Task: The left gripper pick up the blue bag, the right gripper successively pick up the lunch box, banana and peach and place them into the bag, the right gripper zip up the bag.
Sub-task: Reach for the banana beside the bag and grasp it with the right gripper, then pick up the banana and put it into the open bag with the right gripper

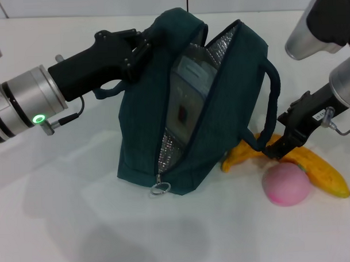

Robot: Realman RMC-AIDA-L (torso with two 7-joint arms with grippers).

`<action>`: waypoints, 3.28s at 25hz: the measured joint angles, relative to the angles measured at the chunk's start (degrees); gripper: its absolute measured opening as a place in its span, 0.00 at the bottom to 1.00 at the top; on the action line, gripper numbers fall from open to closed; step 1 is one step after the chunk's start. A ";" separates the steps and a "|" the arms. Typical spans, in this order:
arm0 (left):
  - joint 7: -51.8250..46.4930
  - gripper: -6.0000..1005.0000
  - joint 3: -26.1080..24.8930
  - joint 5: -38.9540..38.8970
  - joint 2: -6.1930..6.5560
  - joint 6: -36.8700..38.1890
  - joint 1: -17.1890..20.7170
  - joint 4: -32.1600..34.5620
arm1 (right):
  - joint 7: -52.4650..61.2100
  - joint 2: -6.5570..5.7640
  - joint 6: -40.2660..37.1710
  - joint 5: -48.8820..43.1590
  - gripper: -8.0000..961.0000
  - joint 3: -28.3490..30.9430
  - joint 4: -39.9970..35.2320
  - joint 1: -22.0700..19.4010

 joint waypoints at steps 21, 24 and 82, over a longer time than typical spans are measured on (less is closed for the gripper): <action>0.30 0.05 -0.01 -0.14 -0.17 0.35 0.19 -0.13 | 0.41 0.15 3.67 -0.95 0.83 -2.66 7.62 2.57; 0.30 0.05 -0.01 -0.16 -0.18 0.36 0.34 -0.14 | 0.42 0.15 4.23 -0.75 0.80 -2.53 8.42 2.56; 2.67 0.05 0.24 -1.80 -0.29 1.87 0.61 -0.41 | -64.03 0.25 -2.27 80.05 0.45 16.58 54.17 2.88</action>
